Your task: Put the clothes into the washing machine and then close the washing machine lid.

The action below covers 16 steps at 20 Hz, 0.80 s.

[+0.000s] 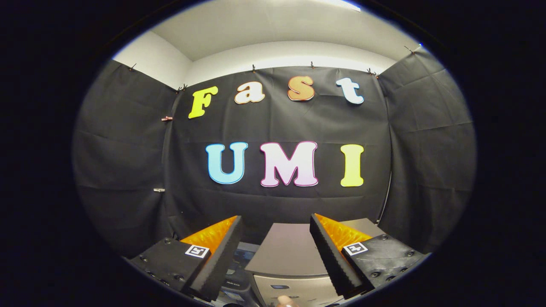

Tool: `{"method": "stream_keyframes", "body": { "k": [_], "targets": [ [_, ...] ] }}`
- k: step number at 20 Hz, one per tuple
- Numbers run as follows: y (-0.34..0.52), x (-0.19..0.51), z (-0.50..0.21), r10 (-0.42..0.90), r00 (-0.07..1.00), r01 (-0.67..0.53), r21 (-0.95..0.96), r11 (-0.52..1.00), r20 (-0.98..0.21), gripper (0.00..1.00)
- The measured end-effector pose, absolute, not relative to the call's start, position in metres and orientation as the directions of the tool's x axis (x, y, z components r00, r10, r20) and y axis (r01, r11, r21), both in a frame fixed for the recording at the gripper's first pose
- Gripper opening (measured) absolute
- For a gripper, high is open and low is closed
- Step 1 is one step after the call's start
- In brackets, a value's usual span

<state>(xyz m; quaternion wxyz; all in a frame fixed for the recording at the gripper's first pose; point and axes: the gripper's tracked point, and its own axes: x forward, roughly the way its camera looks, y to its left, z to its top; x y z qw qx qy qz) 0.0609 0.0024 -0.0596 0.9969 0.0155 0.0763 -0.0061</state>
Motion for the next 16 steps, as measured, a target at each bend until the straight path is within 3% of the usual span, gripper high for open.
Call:
{"method": "stream_keyframes", "body": {
  "k": [8,16],
  "targets": [
    [-0.035,0.013,-0.026,-0.048,0.994,0.051,0.023,0.998,-0.103,0.98],
    [-0.042,0.014,-0.027,-0.04,0.992,0.044,0.034,0.998,-0.119,0.98]
  ]
}}
